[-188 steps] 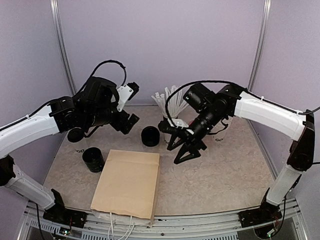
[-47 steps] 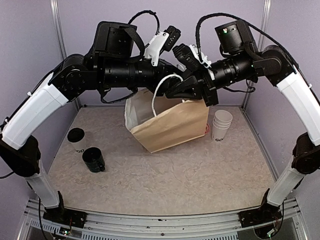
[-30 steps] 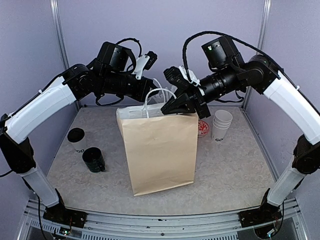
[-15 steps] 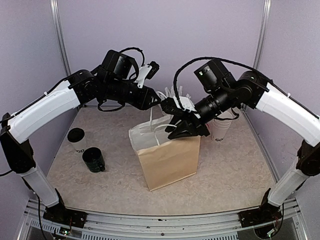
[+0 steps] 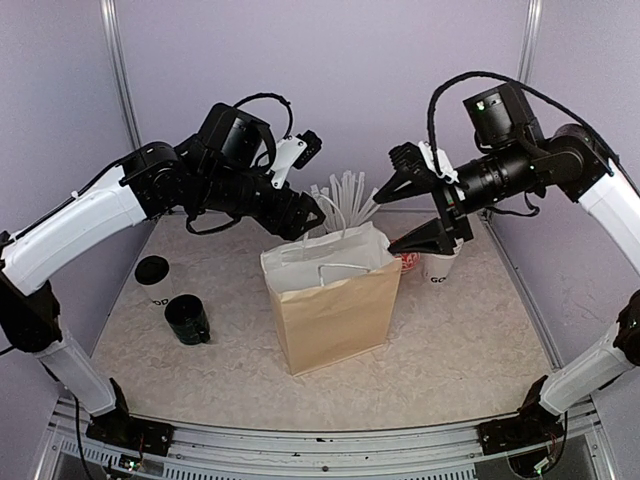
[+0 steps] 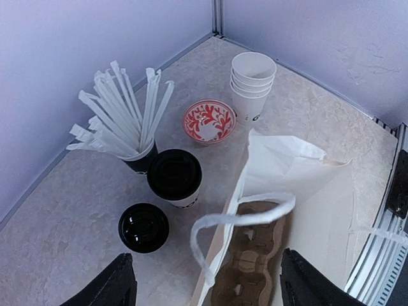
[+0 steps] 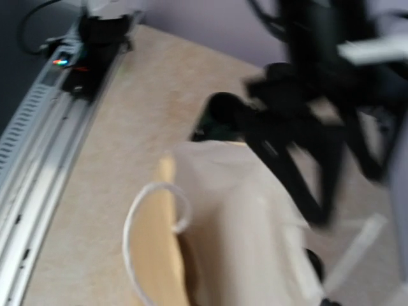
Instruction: Pack the takeout coffee
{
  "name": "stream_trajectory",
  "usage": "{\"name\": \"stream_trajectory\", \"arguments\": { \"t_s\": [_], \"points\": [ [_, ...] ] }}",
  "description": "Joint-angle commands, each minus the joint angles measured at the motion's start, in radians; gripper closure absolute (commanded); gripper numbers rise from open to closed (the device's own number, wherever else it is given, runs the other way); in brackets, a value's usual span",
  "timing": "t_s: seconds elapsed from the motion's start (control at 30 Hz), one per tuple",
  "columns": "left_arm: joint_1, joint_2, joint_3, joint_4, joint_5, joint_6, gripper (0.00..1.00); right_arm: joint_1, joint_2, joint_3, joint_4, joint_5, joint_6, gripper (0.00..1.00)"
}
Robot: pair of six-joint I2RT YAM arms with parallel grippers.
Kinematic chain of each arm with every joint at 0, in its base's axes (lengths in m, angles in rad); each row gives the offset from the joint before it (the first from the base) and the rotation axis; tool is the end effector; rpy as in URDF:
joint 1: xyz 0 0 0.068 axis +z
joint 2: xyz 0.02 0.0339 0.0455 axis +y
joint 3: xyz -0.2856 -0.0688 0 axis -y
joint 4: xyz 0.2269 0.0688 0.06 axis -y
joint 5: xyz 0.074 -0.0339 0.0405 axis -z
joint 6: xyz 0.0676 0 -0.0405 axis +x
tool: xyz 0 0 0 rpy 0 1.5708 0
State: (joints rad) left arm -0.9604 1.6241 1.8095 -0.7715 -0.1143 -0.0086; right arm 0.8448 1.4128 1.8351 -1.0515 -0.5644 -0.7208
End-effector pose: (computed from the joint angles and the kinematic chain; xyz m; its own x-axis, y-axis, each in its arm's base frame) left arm 0.2154 -0.2945 0.4214 -0.3236 0.4477 -0.8336 0.7569 0.6512 0.0559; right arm 0.1479 0.2210 0.4661 0.3130 -0.4874 -0.8152 -0.9483 -0.1120 -0.2971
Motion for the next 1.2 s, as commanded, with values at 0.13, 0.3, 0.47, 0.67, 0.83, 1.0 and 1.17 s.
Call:
{"name": "stream_trajectory", "arguments": {
  "t_s": [0.13, 0.3, 0.47, 0.67, 0.83, 1.0, 1.17],
  "points": [
    [0.045, -0.047, -0.09, 0.044, 0.063, 0.094, 0.24, -0.098, -0.034, -0.016, 0.024, 0.02, 0.007, 0.23],
    [0.044, 0.022, -0.059, 0.109, 0.122, 0.153, 0.35, -0.145, -0.029, -0.027, 0.066, 0.023, 0.015, 0.23],
    [0.013, 0.076, -0.023, 0.148, 0.154, 0.194, 0.98, -0.226, -0.04, -0.048, 0.118, 0.01, 0.029, 0.23],
    [-0.201, -0.075, -0.198, 0.29, 0.125, 0.224, 1.0, -0.343, -0.051, -0.089, 0.194, 0.031, 0.081, 0.25],
    [-0.354, -0.164, -0.362, 0.38, 0.173, 0.169, 1.0, -0.393, -0.034, -0.123, 0.225, 0.026, 0.101, 0.24],
    [-0.433, -0.14, -0.394, 0.358, 0.184, 0.097, 1.0, -0.401, -0.016, -0.132, 0.229, 0.011, 0.104, 0.24],
    [-0.451, -0.137, -0.391, 0.371, 0.164, 0.091, 1.0, -0.401, -0.014, -0.129, 0.229, -0.005, 0.107, 0.24]
  ]
}}
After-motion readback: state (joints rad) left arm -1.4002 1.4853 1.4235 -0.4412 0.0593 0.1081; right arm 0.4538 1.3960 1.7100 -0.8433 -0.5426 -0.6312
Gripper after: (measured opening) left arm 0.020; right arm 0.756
